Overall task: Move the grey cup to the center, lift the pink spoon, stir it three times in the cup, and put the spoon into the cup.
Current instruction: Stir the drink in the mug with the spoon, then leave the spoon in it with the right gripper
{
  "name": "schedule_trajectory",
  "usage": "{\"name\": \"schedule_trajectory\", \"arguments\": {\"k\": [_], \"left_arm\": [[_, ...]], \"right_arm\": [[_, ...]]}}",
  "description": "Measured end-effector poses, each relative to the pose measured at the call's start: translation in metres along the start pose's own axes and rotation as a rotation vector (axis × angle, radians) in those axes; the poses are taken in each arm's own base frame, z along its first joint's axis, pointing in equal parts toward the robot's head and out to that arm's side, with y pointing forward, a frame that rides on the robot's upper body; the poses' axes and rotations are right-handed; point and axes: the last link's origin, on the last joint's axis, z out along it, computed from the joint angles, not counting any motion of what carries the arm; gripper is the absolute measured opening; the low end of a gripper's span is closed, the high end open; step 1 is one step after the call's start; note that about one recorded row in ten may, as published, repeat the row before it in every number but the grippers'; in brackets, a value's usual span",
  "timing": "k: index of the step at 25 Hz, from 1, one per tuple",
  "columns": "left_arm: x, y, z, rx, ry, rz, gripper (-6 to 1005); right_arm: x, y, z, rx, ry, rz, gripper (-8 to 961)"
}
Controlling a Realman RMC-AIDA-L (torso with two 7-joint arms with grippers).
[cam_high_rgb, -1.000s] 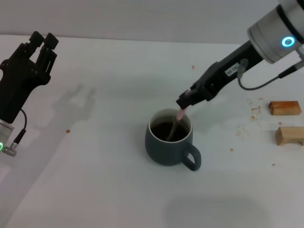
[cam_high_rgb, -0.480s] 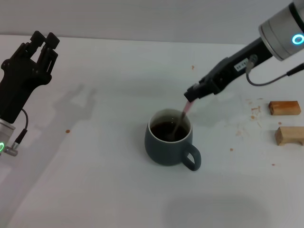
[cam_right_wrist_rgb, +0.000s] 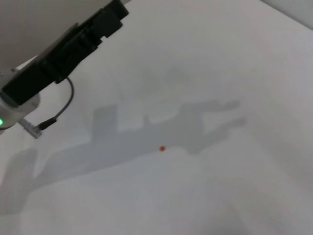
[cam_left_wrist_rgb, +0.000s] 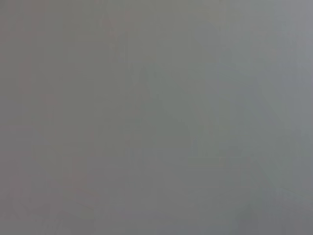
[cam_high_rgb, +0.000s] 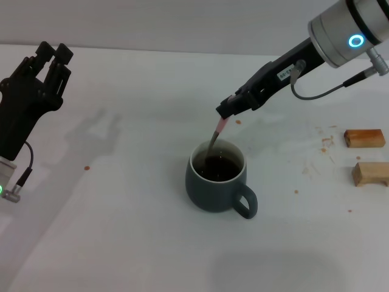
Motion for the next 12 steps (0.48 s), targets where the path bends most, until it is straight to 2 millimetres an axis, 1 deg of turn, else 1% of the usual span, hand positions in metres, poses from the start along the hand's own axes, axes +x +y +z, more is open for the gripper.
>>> {"name": "schedule_trajectory", "arguments": {"k": [6, 9, 12], "left_arm": [[0.0, -0.001, -0.002, 0.004, -0.001, 0.002, 388], [0.001, -0.002, -0.002, 0.005, 0.0, 0.002, 389], [0.001, -0.002, -0.002, 0.004, 0.0, 0.003, 390]], "right_arm": [[0.004, 0.006, 0.0, -0.037, 0.028, -0.002, 102], [0.01, 0.004, -0.004, -0.046, 0.037, 0.012, 102], [0.018, -0.002, -0.01, -0.034, 0.04, 0.039, 102]]}}
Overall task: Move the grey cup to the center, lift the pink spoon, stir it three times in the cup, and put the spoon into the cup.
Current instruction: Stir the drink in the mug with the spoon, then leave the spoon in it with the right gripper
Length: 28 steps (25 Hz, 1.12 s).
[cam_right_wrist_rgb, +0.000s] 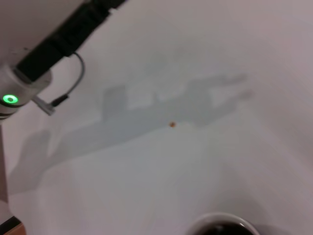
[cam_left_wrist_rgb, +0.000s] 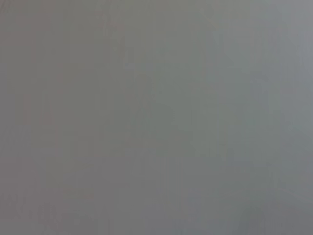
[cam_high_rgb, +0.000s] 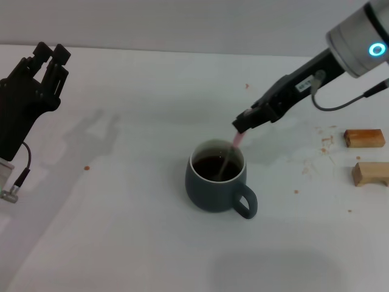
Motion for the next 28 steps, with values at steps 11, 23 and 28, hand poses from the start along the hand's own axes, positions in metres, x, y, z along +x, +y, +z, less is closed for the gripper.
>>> {"name": "schedule_trajectory", "arguments": {"k": [11, 23, 28], "left_arm": [[-0.001, 0.001, 0.003, -0.003, -0.001, -0.001, 393], [-0.001, 0.001, 0.002, -0.002, 0.001, -0.001, 397], [-0.001, 0.001, 0.001, -0.001, 0.001, -0.001, 398]], "right_arm": [[0.004, -0.015, -0.011, 0.053, -0.043, 0.044, 102], [-0.022, 0.0, 0.012, 0.032, -0.034, -0.03, 103], [-0.023, 0.007, 0.011, -0.001, -0.017, -0.049, 110]]}}
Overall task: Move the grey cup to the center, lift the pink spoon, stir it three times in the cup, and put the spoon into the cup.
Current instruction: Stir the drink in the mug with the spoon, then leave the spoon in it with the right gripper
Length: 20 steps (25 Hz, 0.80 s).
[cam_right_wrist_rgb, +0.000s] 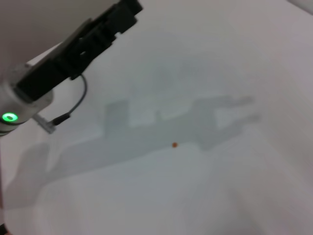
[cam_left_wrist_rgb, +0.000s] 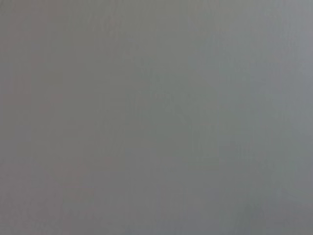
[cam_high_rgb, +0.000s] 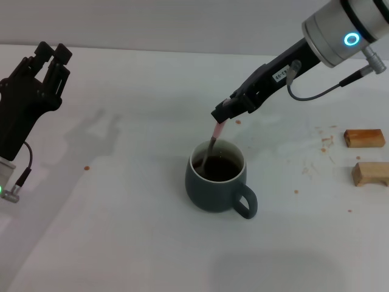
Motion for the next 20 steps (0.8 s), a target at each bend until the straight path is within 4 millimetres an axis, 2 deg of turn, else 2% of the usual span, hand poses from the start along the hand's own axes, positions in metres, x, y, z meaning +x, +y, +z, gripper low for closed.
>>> {"name": "schedule_trajectory", "arguments": {"k": [8, 16, 20], "left_arm": [[-0.001, 0.001, -0.001, 0.0, 0.0, -0.002, 401], [-0.002, 0.002, 0.001, -0.005, -0.006, -0.003, 403], [-0.002, 0.003, 0.003, -0.011, -0.009, -0.004, 405]], "right_arm": [[0.014, 0.006, -0.006, -0.055, 0.043, 0.009, 123], [0.034, -0.006, -0.014, -0.033, 0.046, 0.064, 135], [0.038, -0.011, -0.018, -0.015, 0.04, 0.076, 142]]}}
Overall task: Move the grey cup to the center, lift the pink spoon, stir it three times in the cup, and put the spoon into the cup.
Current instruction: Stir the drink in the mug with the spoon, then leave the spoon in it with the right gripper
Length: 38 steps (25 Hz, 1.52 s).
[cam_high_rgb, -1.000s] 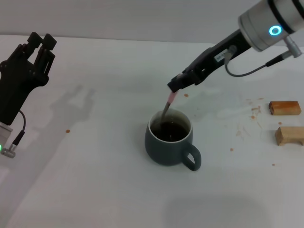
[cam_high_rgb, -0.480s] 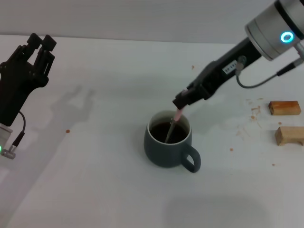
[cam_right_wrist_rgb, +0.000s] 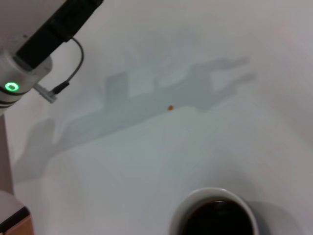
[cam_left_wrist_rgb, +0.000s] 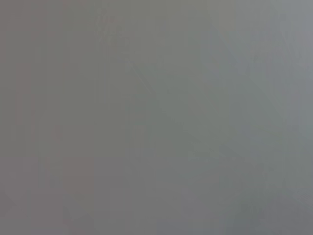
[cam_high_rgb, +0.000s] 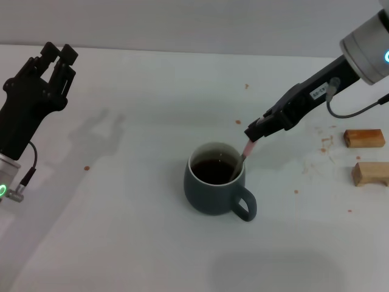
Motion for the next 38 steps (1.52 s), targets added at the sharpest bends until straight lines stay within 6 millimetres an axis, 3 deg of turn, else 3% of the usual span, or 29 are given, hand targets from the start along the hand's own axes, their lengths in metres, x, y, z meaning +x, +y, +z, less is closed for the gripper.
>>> {"name": "schedule_trajectory", "arguments": {"k": [9, 23, 30, 38], "left_arm": [[-0.001, 0.0, 0.001, 0.0, -0.005, 0.0, 408], [-0.001, 0.0, 0.003, -0.004, -0.009, 0.001, 412], [-0.001, 0.0, -0.001, 0.002, -0.009, -0.001, 414], [-0.001, 0.0, -0.001, 0.001, -0.009, -0.005, 417]], "right_arm": [[-0.002, -0.013, -0.003, 0.058, -0.036, 0.025, 156], [-0.037, 0.01, 0.021, 0.027, -0.049, -0.069, 178], [-0.028, 0.016, 0.022, -0.021, -0.01, -0.063, 189], [-0.005, 0.007, 0.003, 0.008, -0.021, -0.008, 201]]}}
